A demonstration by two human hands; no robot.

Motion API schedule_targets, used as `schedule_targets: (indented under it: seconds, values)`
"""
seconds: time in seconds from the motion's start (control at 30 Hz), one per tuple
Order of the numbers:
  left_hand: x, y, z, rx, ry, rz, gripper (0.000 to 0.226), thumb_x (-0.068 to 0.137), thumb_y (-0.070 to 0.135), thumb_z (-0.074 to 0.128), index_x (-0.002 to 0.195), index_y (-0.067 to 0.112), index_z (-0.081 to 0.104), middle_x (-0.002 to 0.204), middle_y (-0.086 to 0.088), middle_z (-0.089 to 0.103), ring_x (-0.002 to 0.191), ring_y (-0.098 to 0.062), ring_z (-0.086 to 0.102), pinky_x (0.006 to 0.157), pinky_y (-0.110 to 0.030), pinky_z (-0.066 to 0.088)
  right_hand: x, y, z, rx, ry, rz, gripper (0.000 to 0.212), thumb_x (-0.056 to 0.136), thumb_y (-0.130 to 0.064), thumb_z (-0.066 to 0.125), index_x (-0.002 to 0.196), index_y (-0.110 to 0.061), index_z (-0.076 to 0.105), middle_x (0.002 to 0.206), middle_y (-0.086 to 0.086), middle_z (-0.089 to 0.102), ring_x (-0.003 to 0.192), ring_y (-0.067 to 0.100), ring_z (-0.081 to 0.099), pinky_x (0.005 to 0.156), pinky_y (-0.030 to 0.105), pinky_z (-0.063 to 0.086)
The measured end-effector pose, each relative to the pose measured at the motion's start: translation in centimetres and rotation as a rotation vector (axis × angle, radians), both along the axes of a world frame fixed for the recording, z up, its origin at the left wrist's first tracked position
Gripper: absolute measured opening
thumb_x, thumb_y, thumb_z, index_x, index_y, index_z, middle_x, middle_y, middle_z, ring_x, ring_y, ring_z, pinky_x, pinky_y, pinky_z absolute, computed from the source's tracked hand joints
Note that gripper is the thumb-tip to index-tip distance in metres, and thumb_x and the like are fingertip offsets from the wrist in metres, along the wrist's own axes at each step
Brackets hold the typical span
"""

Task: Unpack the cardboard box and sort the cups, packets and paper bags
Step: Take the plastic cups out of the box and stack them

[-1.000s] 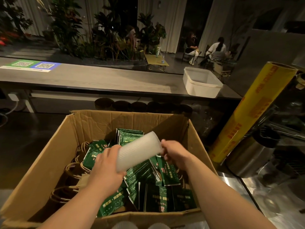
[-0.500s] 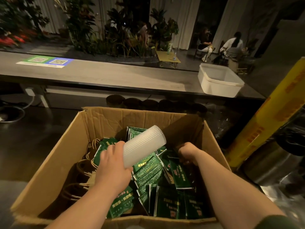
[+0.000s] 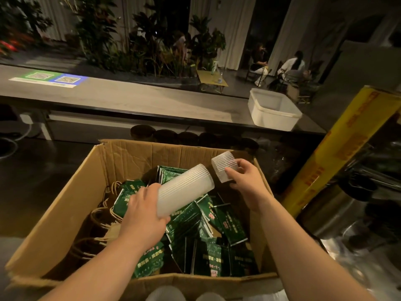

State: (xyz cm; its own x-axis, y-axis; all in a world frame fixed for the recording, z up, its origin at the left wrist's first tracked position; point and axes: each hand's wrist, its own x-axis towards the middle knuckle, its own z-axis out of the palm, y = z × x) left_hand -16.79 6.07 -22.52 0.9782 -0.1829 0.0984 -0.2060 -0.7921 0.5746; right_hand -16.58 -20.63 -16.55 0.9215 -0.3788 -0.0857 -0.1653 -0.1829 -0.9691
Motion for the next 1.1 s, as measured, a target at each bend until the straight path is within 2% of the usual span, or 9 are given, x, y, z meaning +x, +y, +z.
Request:
schedule_targets:
  seconds: [0.13,0.23,0.37,0.47,0.53,0.63,0.8,0.97,1.1]
  values:
    - [-0.6,0.0,0.4,-0.037,-0.005,-0.011,0.078,0.084,0.03,0.079,0.145,0.032,0.03,0.136,0.008,0.037,0.121,-0.015,0.034,0.104,-0.044,0.042,-1.6,1.2,0.0,0.069,0.02,0.077,0.018,0.099,-0.021,0.063,0.095,-0.005,0.068,0.106,0.006,0.073,0.106,0.023,0.069,0.099,0.042,0.054]
    - [-0.8,0.1,0.9,-0.065,-0.011,-0.047,0.08,0.084,0.027,0.079,0.147,0.033,0.03,0.141,0.008,0.037,0.124,-0.014,0.033,0.109,-0.046,0.04,-2.7,1.5,0.6,0.09,0.015,0.133,0.023,0.104,-0.022,0.053,0.093,-0.007,0.066,0.129,0.008,0.058,0.119,0.022,0.057,0.11,0.046,0.046]
    - [-1.3,-0.2,1.5,-0.112,-0.01,-0.115,0.087,0.082,0.028,0.082,0.149,0.035,0.028,0.143,0.011,0.036,0.122,-0.007,0.03,0.113,-0.046,0.037,-4.5,1.4,3.0,0.098,-0.053,0.167,0.028,0.106,-0.019,0.051,0.086,-0.008,0.066,0.128,0.002,0.062,0.12,0.019,0.057,0.101,0.034,0.05]
    - [-1.7,-0.7,1.8,-0.146,-0.02,-0.13,0.089,0.081,0.025,0.082,0.15,0.037,0.026,0.143,0.011,0.034,0.121,-0.008,0.034,0.11,-0.045,0.041,-5.4,1.4,3.9,-0.01,-0.061,0.187,0.018,0.105,-0.024,0.053,0.116,-0.015,0.063,0.134,0.005,0.061,0.123,0.024,0.058,0.104,0.037,0.051]
    - [-2.1,-1.0,2.3,-0.153,-0.017,-0.151,0.089,0.081,0.019,0.079,0.15,0.037,0.025,0.142,0.011,0.034,0.12,-0.009,0.035,0.108,-0.044,0.042,-5.8,1.4,4.0,-0.061,-0.016,0.247,0.046,0.107,-0.032,0.049,0.152,-0.028,0.036,0.16,0.002,0.036,0.142,0.023,0.042,0.118,0.046,0.039]
    - [-2.8,-1.1,3.0,-0.163,-0.028,-0.17,0.092,0.079,0.009,0.077,0.15,0.036,0.025,0.141,0.01,0.033,0.119,-0.009,0.035,0.107,-0.043,0.045,-7.0,2.2,4.5,-0.122,0.052,0.401,0.061,0.108,-0.049,0.035,0.161,-0.044,0.005,0.169,-0.01,0.008,0.153,0.021,0.016,0.126,0.049,0.019]
    - [-4.7,-0.5,4.2,-0.149,-0.015,-0.234,0.097,0.076,0.02,0.086,0.149,0.038,0.024,0.136,0.016,0.038,0.118,-0.007,0.038,0.107,-0.043,0.046,-8.9,3.4,8.1,-0.42,-0.002,0.372,0.061,0.103,-0.046,0.054,0.155,-0.034,0.026,0.152,0.002,0.031,0.136,0.022,0.04,0.097,0.024,0.046]
    - [-7.5,-0.4,5.3,-0.395,0.13,-0.276,0.089,0.071,0.012,0.09,0.133,0.05,0.038,0.126,0.021,0.041,0.124,-0.016,0.048,0.099,-0.038,0.055,-12.0,5.7,13.3,-0.629,-0.011,0.429,0.064,0.084,-0.062,0.071,0.134,-0.036,0.041,0.128,-0.007,0.045,0.115,0.013,0.051,0.093,0.032,0.053]
    - [-9.8,0.2,6.7,-0.307,-0.036,-0.336,0.094,0.068,0.029,0.093,0.139,0.041,0.032,0.126,0.02,0.037,0.123,-0.014,0.046,0.101,-0.033,0.048,-15.4,8.3,16.0,-0.71,-0.033,0.415,0.069,0.081,-0.052,0.077,0.137,-0.032,0.041,0.117,-0.014,0.048,0.104,0.006,0.053,0.09,0.03,0.055]
